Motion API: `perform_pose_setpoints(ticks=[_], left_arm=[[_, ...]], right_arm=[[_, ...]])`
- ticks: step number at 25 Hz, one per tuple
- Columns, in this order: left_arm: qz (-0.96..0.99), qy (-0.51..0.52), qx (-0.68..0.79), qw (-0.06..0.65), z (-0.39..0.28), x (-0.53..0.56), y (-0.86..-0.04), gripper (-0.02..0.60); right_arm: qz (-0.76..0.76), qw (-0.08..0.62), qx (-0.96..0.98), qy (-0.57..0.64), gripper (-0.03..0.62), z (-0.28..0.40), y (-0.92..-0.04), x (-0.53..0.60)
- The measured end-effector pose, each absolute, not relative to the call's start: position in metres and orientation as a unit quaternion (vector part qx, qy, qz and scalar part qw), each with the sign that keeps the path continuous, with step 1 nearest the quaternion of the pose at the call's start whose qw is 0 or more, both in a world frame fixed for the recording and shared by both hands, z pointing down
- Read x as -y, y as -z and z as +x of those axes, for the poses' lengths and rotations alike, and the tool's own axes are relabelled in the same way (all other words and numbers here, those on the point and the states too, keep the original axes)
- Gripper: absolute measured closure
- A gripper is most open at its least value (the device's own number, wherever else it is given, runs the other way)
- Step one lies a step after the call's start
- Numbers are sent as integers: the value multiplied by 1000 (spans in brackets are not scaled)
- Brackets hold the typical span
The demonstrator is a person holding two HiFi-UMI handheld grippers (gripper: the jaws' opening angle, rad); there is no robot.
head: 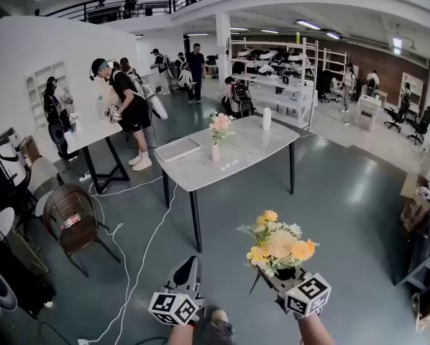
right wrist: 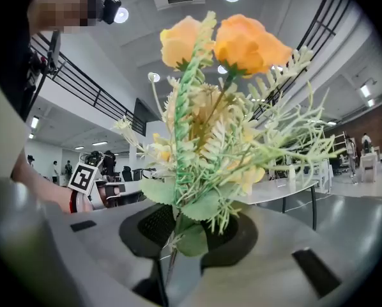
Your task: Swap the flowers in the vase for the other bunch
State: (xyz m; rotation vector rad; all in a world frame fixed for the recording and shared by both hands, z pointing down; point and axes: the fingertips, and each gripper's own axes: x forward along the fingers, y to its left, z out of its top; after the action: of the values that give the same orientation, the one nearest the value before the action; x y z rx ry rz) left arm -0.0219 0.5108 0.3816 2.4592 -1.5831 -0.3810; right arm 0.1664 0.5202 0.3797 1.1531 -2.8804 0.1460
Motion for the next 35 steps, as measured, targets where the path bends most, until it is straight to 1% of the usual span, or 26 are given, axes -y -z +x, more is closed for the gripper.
perform_pose_setpoints(ticks=[5,12,25,35], left_arm=[[828,126,535,106,-26,-479,-392,568],[831,125,529,122,-29,-424,-400,568],[830,123,526,138,-69,-303,-404,568],[834,121,520,140,-100,-238,-409,568]], right_arm=[[379,21,923,-56,474,161,-387,-486],[399,2,912,-93,474,161,-391,-424],[399,5,911,-106,471,115,-392,-306],[413,-3,904,-113,471,88,-399,-239]])
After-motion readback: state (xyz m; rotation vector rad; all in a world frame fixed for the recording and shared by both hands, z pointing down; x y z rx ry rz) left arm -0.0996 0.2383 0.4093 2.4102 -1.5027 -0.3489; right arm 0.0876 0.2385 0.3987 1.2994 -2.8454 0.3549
